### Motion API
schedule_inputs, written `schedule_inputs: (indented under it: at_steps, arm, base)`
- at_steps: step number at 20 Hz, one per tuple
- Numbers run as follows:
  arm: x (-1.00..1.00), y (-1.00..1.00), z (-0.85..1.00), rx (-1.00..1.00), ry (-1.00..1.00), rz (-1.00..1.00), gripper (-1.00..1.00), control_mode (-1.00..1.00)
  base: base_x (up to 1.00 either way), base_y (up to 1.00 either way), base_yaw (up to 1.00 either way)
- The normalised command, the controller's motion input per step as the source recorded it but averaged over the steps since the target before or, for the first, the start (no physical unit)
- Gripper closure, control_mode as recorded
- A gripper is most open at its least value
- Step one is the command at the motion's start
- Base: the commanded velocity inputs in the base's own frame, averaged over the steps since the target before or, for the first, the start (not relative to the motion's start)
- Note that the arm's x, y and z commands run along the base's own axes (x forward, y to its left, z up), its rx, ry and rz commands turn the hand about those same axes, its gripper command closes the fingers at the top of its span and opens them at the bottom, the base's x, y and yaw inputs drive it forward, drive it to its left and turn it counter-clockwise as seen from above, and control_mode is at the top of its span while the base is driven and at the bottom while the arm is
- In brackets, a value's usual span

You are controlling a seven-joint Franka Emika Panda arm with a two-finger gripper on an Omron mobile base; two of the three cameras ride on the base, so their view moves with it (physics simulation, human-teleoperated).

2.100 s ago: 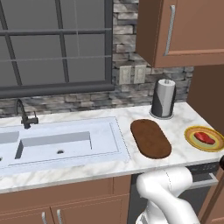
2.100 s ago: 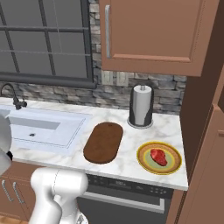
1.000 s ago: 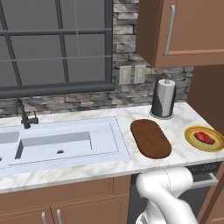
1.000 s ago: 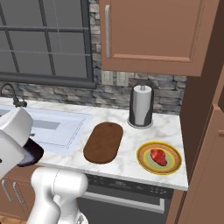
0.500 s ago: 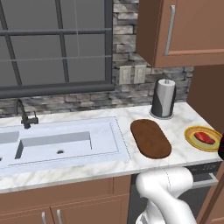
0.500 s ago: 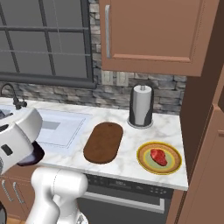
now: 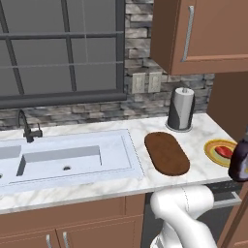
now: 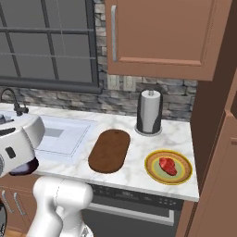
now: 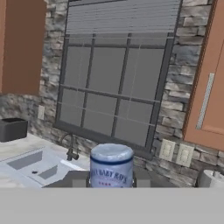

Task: Pick the steak from the plate and place it on the cutting board. Then pick the condiment bottle from the cabinet and place it next to the cutting board.

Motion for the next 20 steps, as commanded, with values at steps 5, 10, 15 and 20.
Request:
schedule_inputs:
  at_steps: [5, 10, 15, 20]
  arm:
    - [0.32, 0.00, -0.08, 0.10, -0.05, -0.04, 1.00, -1.00]
    - [0.22, 0.00, -0.18, 0.05, -0.10, -0.01, 1.00, -1.00]
    - [0.19, 0.07, -0.38, 0.02, -0.15, 0.00, 1.00, -1.00]
    - [0.21, 0.12, -0.49, 0.00, -0.17, 0.00, 1.00, -1.00]
  base:
    - [0.00, 0.00, 0.00]
    - [0.00, 0.00, 0.00]
    - [0.00, 0.00, 0.00]
    - [0.00, 0.00, 0.00]
